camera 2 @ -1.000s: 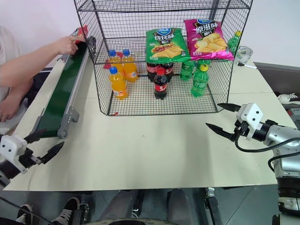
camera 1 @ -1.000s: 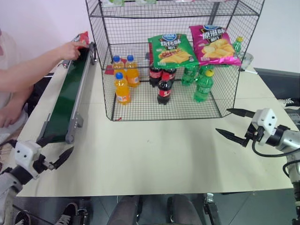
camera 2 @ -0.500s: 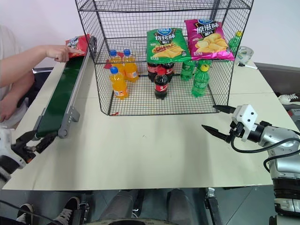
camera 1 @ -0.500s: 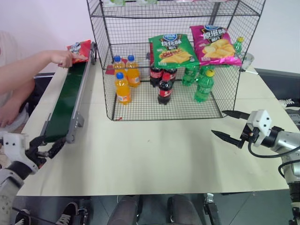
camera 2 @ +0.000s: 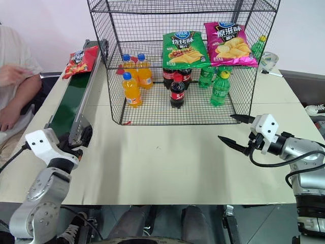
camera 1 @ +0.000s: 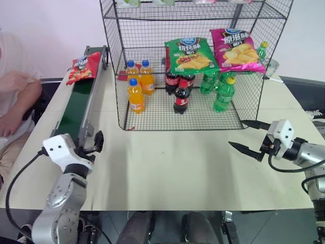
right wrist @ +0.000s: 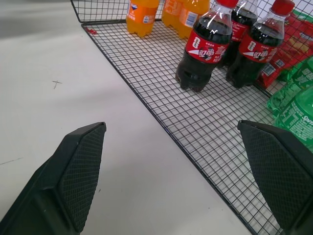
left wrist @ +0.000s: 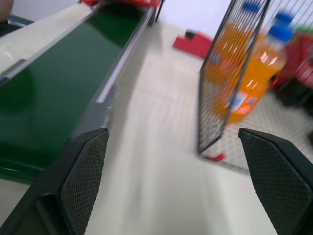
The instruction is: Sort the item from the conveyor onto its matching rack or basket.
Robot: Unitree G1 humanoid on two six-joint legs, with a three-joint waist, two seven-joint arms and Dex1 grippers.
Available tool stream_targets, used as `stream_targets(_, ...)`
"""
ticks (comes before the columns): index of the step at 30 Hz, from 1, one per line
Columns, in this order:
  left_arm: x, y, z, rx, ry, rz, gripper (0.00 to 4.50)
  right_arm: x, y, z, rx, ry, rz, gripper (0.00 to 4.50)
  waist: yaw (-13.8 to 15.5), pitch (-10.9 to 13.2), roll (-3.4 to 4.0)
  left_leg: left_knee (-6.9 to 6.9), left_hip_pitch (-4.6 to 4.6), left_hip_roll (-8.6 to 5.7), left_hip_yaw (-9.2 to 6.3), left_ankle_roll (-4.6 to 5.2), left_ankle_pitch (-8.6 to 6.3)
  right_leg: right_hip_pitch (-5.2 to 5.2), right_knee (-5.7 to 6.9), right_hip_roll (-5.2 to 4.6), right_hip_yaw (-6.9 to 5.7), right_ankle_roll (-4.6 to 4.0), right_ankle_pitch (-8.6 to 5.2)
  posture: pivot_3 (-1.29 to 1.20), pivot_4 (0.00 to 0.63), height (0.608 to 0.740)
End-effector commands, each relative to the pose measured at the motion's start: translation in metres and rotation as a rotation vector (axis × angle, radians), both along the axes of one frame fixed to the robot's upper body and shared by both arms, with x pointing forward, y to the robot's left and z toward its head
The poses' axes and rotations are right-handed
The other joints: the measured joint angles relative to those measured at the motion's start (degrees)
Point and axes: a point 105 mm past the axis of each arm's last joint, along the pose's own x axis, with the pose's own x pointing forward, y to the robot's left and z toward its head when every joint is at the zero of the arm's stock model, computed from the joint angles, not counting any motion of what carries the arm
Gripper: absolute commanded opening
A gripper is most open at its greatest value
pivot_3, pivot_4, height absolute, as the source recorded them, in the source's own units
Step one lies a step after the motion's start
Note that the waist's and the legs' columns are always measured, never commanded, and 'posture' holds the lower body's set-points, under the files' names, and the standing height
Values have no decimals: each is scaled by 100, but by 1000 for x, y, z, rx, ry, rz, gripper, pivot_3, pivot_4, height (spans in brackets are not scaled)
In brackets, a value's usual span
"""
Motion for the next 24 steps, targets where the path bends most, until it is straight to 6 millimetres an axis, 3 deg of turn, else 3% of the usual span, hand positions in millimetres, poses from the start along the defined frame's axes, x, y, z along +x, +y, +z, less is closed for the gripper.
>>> stream_targets(1, -5, -2, 14, 5, -68, 0, 4445, -1, 0, 14, 16, -50, 0, 4500, -2, 0, 0, -1, 1, 0, 0, 0, 0, 1, 0, 0, 0, 0, 0, 0, 150, 740)
stream_targets(3, -5, -6, 8, -39, -52, -20, 4445, -1, 1, 15, 22, -50, 3, 4500, 0, 0, 1, -1, 3, 0, 0, 0, 0, 5, -3, 0, 0, -1, 0, 0, 150, 740)
stream_targets(6, -5, 2, 20, 62, -78, -3, 4445, -6, 16, 24, 73, -46, 71, 4500, 2, 1, -1, -1, 4, 1, -1, 2, -1, 9, -9, 0, -3, -2, -1, 0, 150, 740)
stream_targets(10, -17, 23, 38, 395, -87, -28, 4445, -51, 75, 33, 231, 82, 364, 4500, -10, 2, -2, -10, 3, 6, -4, 3, -2, 4, -12, 5, -4, -2, -1, 0, 150, 740)
stream_targets(11, -20, 30, 36, 427, -68, -35, 4445, -59, 84, 31, 235, 107, 405, 4500, -16, 0, 2, -16, 2, 11, -3, 4, -5, 3, -16, 9, -4, -3, -2, 0, 150, 740)
stream_targets(13, -31, 52, 36, 701, -26, -36, 4445, -69, 99, 22, 239, 136, 455, 4500, -9, 1, 0, -16, 3, 12, -2, 10, -9, 4, -21, 8, -2, -9, -5, 0, 150, 740)
stream_targets(18, -59, 102, 27, 1429, 113, -34, 4445, -61, 113, 13, 256, 129, 437, 4500, 4, 2, 3, -16, 3, 12, 11, 13, -14, 5, -44, 0, 1, -41, -7, 0, 150, 740)
stream_targets(21, -74, 111, 14, 1607, 125, -49, 4445, -58, 116, 13, 256, 119, 455, 4500, 63, 4, 9, -17, 1, 9, 11, 7, -31, -1, -68, -7, 1, -42, -6, 0, 150, 740)
stream_targets(24, -83, 121, 2, 1643, 138, -29, 4445, -62, 120, 8, 228, 128, 510, 4500, 156, 1, 3, -19, -1, 10, 11, 17, -38, -1, -88, -5, 2, -40, -5, 0, 150, 740)
